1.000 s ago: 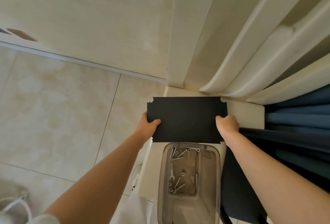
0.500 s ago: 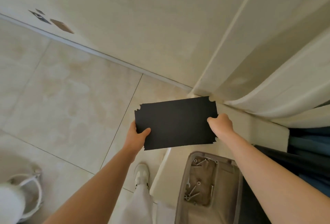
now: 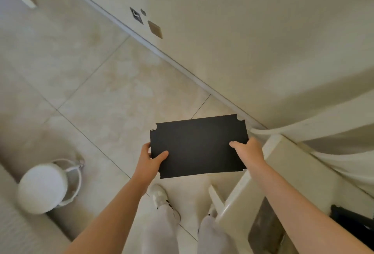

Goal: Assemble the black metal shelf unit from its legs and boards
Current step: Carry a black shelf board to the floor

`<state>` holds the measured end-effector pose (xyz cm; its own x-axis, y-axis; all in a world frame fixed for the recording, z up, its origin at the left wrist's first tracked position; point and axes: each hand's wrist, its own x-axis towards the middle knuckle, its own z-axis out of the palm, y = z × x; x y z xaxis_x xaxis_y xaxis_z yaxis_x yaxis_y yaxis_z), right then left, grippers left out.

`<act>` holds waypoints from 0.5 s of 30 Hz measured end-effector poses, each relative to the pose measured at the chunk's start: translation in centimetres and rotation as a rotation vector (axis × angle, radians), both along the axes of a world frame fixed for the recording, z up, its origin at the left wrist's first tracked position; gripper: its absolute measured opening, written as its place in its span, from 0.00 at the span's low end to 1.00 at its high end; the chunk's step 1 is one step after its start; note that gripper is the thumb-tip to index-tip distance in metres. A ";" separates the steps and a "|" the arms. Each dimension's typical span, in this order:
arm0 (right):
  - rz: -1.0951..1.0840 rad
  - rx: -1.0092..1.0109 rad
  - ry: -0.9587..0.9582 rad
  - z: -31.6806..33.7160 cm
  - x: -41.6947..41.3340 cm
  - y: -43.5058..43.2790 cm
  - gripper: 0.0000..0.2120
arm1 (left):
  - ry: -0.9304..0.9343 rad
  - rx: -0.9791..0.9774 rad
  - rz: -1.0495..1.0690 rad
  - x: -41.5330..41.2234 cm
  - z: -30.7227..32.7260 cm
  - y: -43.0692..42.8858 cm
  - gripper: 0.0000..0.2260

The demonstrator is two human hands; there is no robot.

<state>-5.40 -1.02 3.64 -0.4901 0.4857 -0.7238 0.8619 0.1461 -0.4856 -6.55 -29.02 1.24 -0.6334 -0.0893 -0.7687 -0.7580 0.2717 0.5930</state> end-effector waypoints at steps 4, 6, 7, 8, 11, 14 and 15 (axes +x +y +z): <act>0.055 -0.029 0.074 5.2 -2.4 -7.7 0.12 | 0.046 0.017 0.109 -1.2 5.9 -7.9 0.20; 0.075 -0.032 0.110 7.8 -3.5 -11.9 0.17 | 0.087 0.014 0.171 -1.4 8.6 -12.0 0.19; 0.081 -0.035 0.139 8.9 -4.2 -13.9 0.17 | 0.107 0.009 0.203 -1.5 9.9 -13.9 0.19; 0.089 -0.040 0.164 10.0 -4.8 -15.8 0.17 | 0.122 0.002 0.232 -1.5 11.1 -15.7 0.19; 0.148 -0.046 0.191 13.4 -6.9 -21.2 0.19 | 0.145 -0.020 0.315 -1.0 14.5 -20.5 0.19; 0.233 -0.052 0.237 16.6 -8.9 -25.4 0.21 | 0.170 -0.045 0.401 -0.8 17.8 -24.1 0.19; 0.257 -0.052 0.252 17.7 -9.5 -26.6 0.21 | 0.178 -0.053 0.428 -0.8 18.8 -25.0 0.19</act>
<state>-14.91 -27.63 21.38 -0.7572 0.2897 -0.5854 0.6529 0.3120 -0.6902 -7.32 -54.01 20.03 -0.6527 -0.4076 -0.6386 -0.6962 -0.0096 0.7178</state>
